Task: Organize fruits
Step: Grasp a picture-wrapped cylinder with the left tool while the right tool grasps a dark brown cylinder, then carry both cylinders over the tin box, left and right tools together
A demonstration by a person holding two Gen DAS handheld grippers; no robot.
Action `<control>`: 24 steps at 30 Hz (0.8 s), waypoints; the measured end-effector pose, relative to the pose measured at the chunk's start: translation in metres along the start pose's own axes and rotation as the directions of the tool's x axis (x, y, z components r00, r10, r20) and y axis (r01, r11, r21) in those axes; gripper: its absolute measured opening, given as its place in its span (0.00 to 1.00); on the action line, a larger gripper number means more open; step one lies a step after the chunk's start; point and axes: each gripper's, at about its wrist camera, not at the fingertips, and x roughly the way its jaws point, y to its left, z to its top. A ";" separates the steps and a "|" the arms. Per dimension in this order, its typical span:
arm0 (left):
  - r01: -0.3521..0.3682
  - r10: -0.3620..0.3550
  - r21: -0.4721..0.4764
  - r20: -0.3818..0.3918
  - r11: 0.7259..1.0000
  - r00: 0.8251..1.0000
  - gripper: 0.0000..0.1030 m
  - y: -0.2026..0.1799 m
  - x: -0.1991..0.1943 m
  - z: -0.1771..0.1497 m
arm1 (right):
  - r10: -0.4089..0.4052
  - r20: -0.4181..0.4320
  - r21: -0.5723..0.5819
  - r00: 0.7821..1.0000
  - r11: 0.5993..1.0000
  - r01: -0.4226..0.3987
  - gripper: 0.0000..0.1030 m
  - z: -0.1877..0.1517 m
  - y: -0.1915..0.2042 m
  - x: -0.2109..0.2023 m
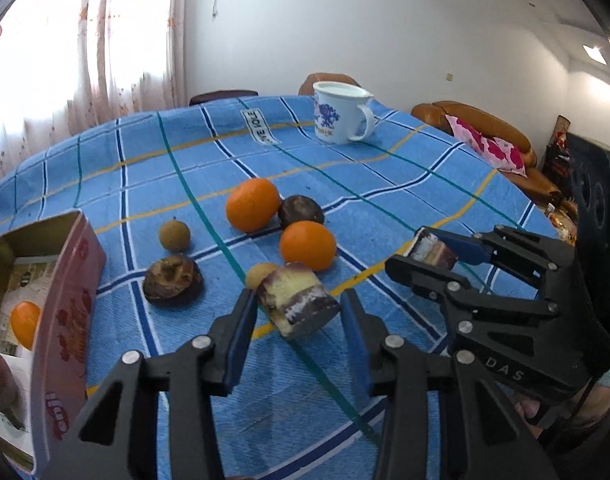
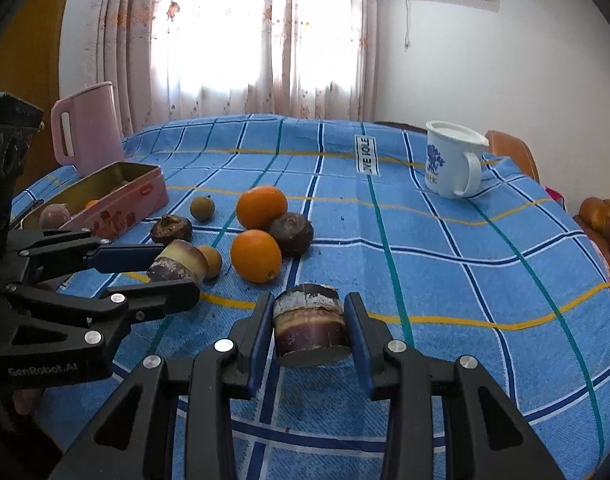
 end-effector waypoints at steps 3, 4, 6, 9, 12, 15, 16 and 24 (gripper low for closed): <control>-0.009 0.009 0.000 0.013 1.000 1.000 0.44 0.001 -0.002 0.000 | -0.002 0.023 -0.002 1.000 1.000 0.002 0.36 0.000 0.000 -0.003; -0.011 0.011 0.000 0.017 1.000 1.000 0.44 0.001 -0.003 0.000 | -0.002 0.032 0.000 0.999 1.000 0.002 0.36 0.000 0.000 -0.004; -0.022 0.021 0.003 0.029 1.000 0.999 0.44 0.001 -0.005 0.000 | 0.002 0.046 0.003 0.999 1.000 -0.002 0.36 0.000 -0.001 -0.006; -0.040 0.040 0.009 0.051 0.999 0.998 0.44 0.001 -0.009 0.000 | 0.005 0.068 0.004 0.998 1.000 -0.005 0.36 -0.001 -0.002 -0.009; -0.059 0.058 0.015 0.071 0.998 0.996 0.44 0.001 -0.014 -0.001 | 0.004 0.093 0.003 0.996 1.000 -0.004 0.36 -0.001 -0.001 -0.013; -0.069 0.067 0.020 0.085 0.997 0.994 0.44 0.001 -0.018 -0.001 | 0.001 0.112 0.003 0.994 1.000 -0.001 0.36 -0.001 -0.001 -0.015; -0.072 0.069 0.020 0.089 0.997 0.994 0.44 0.001 -0.019 -0.001 | 0.001 0.118 0.003 0.993 1.000 -0.001 0.36 -0.002 -0.001 -0.016; -0.090 0.088 0.015 0.113 0.996 0.990 0.44 0.004 -0.026 -0.002 | 0.003 0.166 -0.004 0.986 1.000 -0.002 0.36 -0.003 0.001 -0.022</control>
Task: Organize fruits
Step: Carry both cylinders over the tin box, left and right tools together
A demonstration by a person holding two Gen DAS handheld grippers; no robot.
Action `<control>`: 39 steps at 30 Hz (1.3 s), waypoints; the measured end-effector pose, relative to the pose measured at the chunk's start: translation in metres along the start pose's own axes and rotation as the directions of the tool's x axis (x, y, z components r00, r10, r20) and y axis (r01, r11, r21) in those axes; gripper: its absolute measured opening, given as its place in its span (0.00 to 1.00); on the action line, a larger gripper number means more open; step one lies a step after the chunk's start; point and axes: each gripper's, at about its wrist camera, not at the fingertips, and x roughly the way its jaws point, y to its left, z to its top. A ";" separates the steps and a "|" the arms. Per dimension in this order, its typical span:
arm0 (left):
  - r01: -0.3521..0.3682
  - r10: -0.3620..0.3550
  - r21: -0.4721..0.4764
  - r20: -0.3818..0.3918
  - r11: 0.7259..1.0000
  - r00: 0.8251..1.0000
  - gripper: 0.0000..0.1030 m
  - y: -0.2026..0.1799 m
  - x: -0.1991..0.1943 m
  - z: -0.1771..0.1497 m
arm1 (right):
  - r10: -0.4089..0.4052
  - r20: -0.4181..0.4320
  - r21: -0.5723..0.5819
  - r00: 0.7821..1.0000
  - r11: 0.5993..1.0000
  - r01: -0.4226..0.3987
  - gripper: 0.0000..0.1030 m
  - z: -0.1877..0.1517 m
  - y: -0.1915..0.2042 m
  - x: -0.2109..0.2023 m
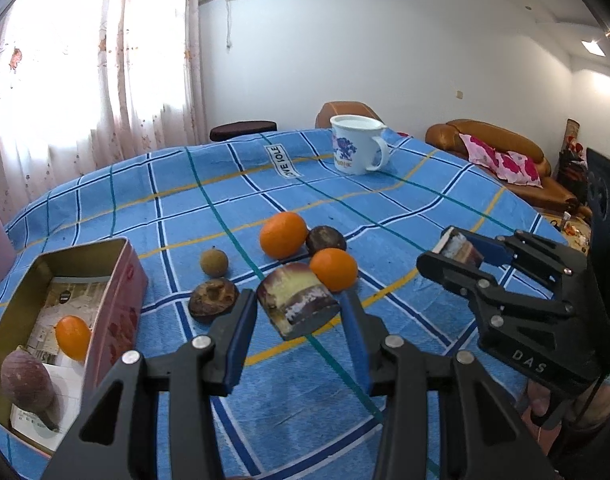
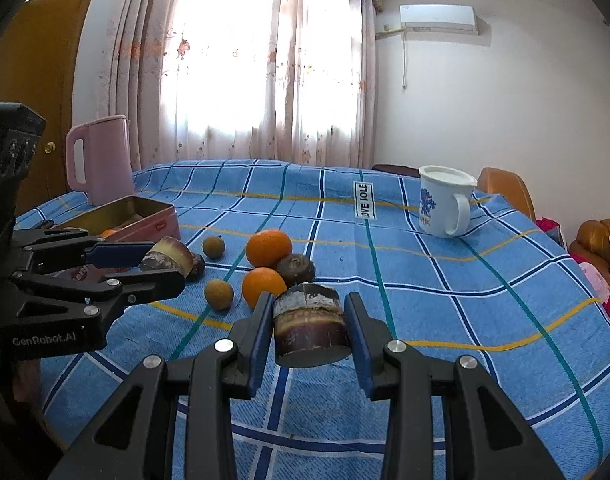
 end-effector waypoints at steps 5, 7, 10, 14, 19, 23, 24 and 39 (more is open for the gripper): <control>-0.014 0.014 0.003 0.019 1.000 1.000 0.44 0.001 -0.004 0.000 | 0.002 0.036 -0.004 0.999 1.000 -0.002 0.36 0.000 0.000 -0.005; -0.026 0.026 0.007 0.033 1.000 0.999 0.44 0.001 -0.006 0.001 | 0.003 0.048 -0.006 0.999 1.000 -0.003 0.36 -0.001 0.001 -0.007; -0.047 0.046 0.014 0.057 0.999 0.997 0.44 0.001 -0.011 0.001 | 0.005 0.063 -0.008 0.998 1.000 -0.004 0.36 -0.001 0.002 -0.009; -0.058 0.057 0.017 0.076 0.998 0.996 0.44 0.003 -0.015 0.003 | 0.004 0.077 -0.010 0.997 1.000 -0.003 0.36 0.000 0.002 -0.010; -0.076 0.074 0.021 0.103 0.997 0.992 0.44 0.002 -0.021 0.004 | 0.003 0.099 -0.014 0.995 1.000 -0.002 0.36 0.000 0.003 -0.013; -0.089 0.085 0.028 0.121 0.996 0.989 0.44 0.002 -0.024 0.005 | 0.004 0.115 -0.014 0.993 1.000 -0.003 0.36 -0.001 0.002 -0.015; -0.092 0.088 0.029 0.123 0.995 0.988 0.44 0.002 -0.025 0.005 | 0.004 0.120 -0.016 0.993 1.000 -0.003 0.36 -0.001 0.002 -0.015; -0.147 0.145 0.001 0.168 0.989 0.975 0.44 0.019 -0.040 0.008 | 0.075 0.155 -0.046 0.985 0.997 -0.069 0.36 0.019 0.027 -0.015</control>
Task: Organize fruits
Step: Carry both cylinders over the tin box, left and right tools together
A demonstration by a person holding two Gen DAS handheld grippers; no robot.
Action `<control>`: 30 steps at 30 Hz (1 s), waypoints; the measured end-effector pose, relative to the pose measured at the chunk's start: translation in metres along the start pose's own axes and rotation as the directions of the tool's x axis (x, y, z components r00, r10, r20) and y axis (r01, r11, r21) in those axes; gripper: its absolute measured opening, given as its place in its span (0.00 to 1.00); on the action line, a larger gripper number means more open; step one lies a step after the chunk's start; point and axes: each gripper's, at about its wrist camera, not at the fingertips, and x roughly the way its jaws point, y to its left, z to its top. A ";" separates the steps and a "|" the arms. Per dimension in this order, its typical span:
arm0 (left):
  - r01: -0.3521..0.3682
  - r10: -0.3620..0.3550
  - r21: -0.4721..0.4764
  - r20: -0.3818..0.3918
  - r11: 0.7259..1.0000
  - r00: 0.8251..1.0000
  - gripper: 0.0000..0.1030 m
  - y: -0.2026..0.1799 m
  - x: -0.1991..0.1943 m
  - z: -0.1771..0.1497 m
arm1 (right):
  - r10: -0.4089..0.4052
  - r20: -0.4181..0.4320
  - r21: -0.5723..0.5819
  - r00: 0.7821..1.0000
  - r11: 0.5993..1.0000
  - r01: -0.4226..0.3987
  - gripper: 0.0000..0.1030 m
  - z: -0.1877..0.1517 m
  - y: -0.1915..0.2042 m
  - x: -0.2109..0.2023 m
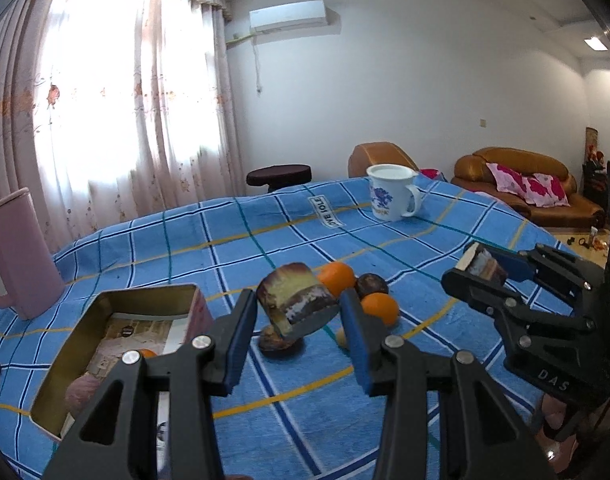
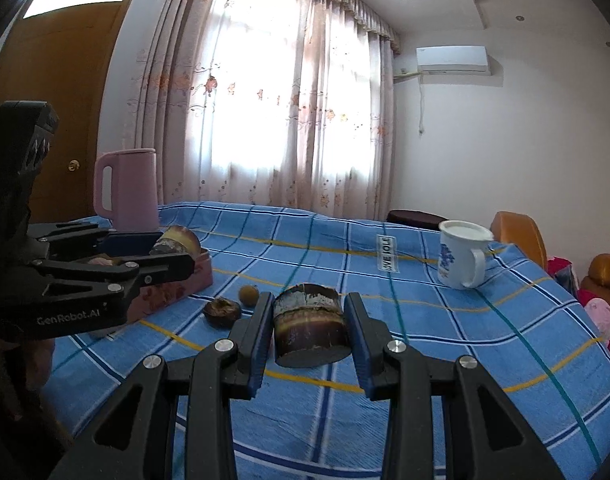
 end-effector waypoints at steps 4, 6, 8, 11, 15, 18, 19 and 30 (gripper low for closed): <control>-0.021 0.021 -0.036 0.000 0.999 1.000 0.44 0.018 -0.004 0.000 | 0.060 -0.004 0.010 0.998 0.998 -0.059 0.36 0.012 0.013 0.010; -0.039 0.039 -0.058 0.000 0.998 0.999 0.44 0.030 -0.006 0.001 | 0.085 -0.006 -0.005 0.996 0.996 -0.085 0.36 0.018 0.023 0.015; -0.055 0.055 -0.076 0.001 0.996 0.998 0.44 0.041 -0.008 0.001 | 0.110 -0.008 -0.016 0.994 0.994 -0.110 0.36 0.023 0.032 0.020; -0.082 0.083 -0.103 0.000 0.991 0.997 0.44 0.060 -0.012 0.001 | 0.163 -0.017 -0.020 0.986 0.986 -0.163 0.36 0.031 0.045 0.030; -0.115 0.115 -0.121 -0.008 0.986 0.993 0.44 0.079 -0.015 0.000 | 0.212 -0.036 -0.031 0.977 0.977 -0.213 0.36 0.041 0.065 0.046; -0.141 0.140 -0.138 -0.019 0.980 0.990 0.44 0.095 -0.017 -0.002 | 0.245 -0.054 -0.035 0.968 0.968 -0.247 0.36 0.046 0.078 0.057; -0.149 0.148 -0.145 -0.022 0.978 0.989 0.44 0.100 -0.017 -0.002 | 0.253 -0.061 -0.041 0.965 0.966 -0.256 0.36 0.047 0.083 0.060; -0.221 0.214 -0.192 -0.058 0.956 0.975 0.44 0.149 -0.013 -0.009 | 0.342 -0.119 -0.084 0.932 0.932 -0.353 0.36 0.059 0.136 0.093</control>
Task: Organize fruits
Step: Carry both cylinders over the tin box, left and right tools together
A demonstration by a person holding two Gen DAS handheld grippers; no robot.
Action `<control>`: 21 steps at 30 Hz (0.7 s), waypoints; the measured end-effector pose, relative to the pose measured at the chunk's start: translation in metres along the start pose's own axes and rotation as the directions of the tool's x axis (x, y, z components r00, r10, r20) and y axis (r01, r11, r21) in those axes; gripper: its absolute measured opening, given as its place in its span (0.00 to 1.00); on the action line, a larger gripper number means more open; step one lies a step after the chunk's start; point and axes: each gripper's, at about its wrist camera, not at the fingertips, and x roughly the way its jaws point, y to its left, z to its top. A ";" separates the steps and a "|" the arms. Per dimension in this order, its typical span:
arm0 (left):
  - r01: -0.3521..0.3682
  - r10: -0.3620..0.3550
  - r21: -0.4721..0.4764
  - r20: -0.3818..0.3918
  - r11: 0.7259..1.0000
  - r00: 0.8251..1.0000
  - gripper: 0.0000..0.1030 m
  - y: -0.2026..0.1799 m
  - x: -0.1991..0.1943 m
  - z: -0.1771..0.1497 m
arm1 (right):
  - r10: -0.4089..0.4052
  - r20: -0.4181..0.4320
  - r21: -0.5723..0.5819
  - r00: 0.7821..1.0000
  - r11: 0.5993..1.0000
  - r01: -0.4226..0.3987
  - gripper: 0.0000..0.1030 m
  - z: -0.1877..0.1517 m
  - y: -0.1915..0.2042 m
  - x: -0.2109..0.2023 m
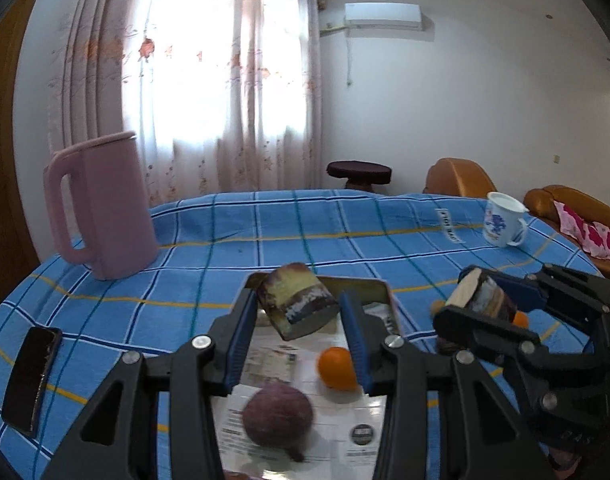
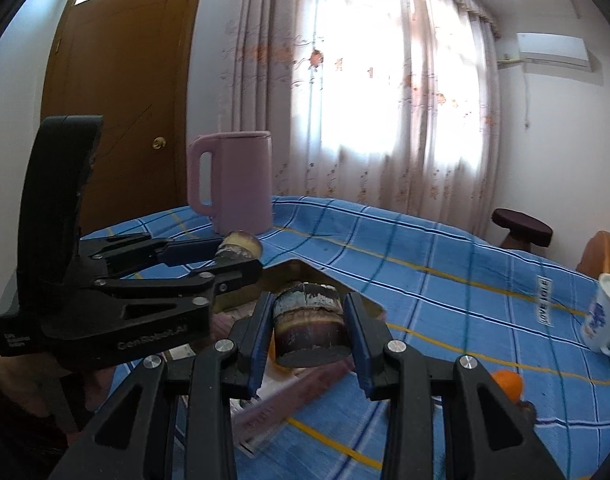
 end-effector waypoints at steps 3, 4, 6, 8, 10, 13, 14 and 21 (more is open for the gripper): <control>-0.018 0.018 -0.010 -0.009 1.000 1.000 0.44 0.011 0.004 -0.001 | 0.015 -0.022 -0.010 1.000 1.000 -0.015 0.36 0.001 0.007 0.012; -0.019 0.019 -0.012 -0.012 1.000 1.000 0.44 0.014 0.005 -0.001 | 0.018 -0.027 -0.011 0.999 1.000 -0.018 0.36 0.000 0.009 0.015; -0.026 0.026 -0.020 -0.024 0.999 0.999 0.44 0.020 0.008 -0.002 | 0.030 -0.042 -0.008 0.999 1.000 -0.030 0.36 -0.001 0.012 0.022; -0.032 0.031 -0.027 -0.037 0.999 0.999 0.44 0.026 0.012 -0.003 | 0.040 -0.055 -0.003 0.998 0.999 -0.040 0.37 -0.002 0.014 0.027; -0.038 0.036 -0.034 -0.048 0.999 0.998 0.44 0.031 0.015 -0.004 | 0.046 -0.074 -0.008 0.996 0.999 -0.046 0.37 -0.004 0.018 0.033; -0.039 0.036 -0.039 -0.070 0.998 0.997 0.44 0.036 0.021 -0.006 | 0.054 -0.100 -0.010 0.993 0.998 -0.055 0.37 -0.007 0.020 0.040; -0.036 0.032 -0.044 -0.079 0.998 0.996 0.44 0.038 0.023 -0.007 | 0.056 -0.107 -0.008 0.993 0.998 -0.057 0.37 -0.007 0.021 0.042; -0.023 0.015 -0.063 -0.121 0.998 0.992 0.44 0.043 0.034 -0.011 | 0.062 -0.171 -0.006 0.983 0.998 -0.064 0.37 -0.012 0.026 0.058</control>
